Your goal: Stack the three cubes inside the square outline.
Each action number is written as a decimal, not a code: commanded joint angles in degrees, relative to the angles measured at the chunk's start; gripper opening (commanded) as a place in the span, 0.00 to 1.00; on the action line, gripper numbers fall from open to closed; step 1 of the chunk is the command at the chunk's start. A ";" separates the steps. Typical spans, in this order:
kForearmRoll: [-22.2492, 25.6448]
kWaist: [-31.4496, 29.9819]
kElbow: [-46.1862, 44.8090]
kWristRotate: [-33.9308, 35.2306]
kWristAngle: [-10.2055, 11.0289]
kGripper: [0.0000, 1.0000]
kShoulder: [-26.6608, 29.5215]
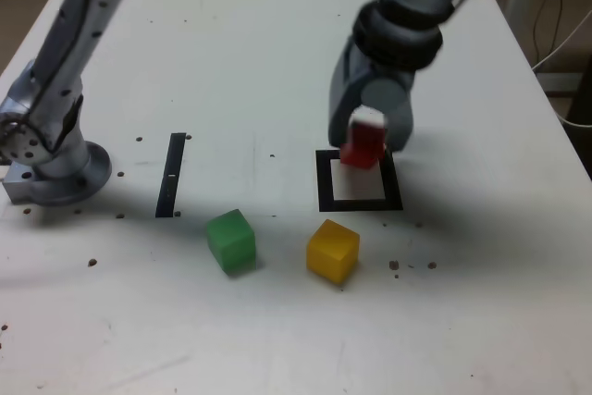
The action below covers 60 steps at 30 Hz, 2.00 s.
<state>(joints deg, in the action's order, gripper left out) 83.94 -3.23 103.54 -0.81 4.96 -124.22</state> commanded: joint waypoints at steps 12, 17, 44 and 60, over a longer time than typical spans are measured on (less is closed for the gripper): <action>-13.14 0.16 -15.90 -3.55 -1.94 0.40 12.61; -16.16 0.16 -17.72 -3.95 -0.98 0.75 13.19; -18.96 2.78 -22.17 2.73 3.17 1.00 10.76; -21.60 4.61 -22.97 2.99 2.83 0.89 8.80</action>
<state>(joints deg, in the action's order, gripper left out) 62.39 1.06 80.80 2.05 7.89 -115.11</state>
